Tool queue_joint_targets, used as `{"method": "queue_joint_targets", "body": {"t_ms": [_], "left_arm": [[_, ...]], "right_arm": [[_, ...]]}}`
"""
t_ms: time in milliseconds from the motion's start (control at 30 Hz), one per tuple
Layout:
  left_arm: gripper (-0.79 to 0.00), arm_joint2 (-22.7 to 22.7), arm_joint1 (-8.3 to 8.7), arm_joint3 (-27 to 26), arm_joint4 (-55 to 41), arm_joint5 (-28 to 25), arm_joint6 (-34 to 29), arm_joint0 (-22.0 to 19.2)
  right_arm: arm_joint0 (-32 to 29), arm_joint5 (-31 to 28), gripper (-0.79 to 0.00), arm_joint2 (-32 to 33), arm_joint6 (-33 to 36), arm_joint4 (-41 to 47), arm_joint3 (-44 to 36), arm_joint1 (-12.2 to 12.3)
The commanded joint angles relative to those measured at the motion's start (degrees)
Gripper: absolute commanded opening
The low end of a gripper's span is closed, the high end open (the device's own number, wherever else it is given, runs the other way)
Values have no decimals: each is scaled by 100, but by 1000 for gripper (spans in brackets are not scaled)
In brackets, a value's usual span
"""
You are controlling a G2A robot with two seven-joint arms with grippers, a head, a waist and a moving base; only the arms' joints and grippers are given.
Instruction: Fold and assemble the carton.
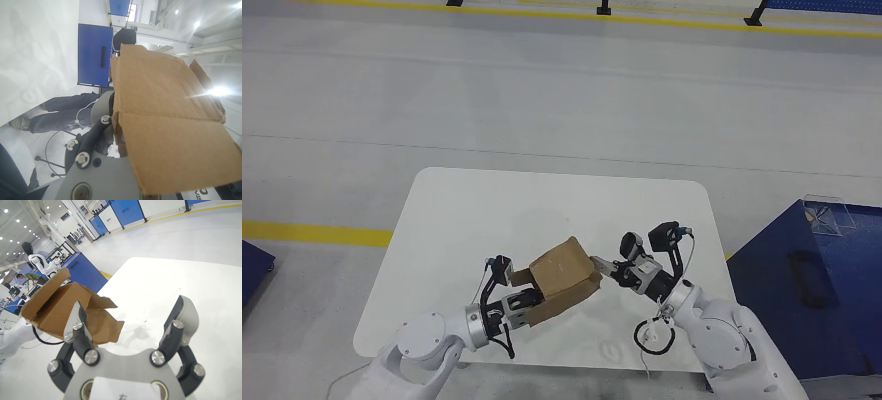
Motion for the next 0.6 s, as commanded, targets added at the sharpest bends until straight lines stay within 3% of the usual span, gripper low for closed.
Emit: {"method": "queue_joint_targets", "body": {"t_ms": [0,200,567], "left_arm": [[-785,-34,0,7,-43,-4,29,9],[-785,-133,-1,40,-197,-18,92,39],[-785,-92,-7,-19,-95,-92,96,94]], "right_arm": [[-118,-21,0,146,3,37,-47,18],[-337,-116,0,335,211,-9,-132,58],[115,-89,0,-449,206,-346,174,-32]]}}
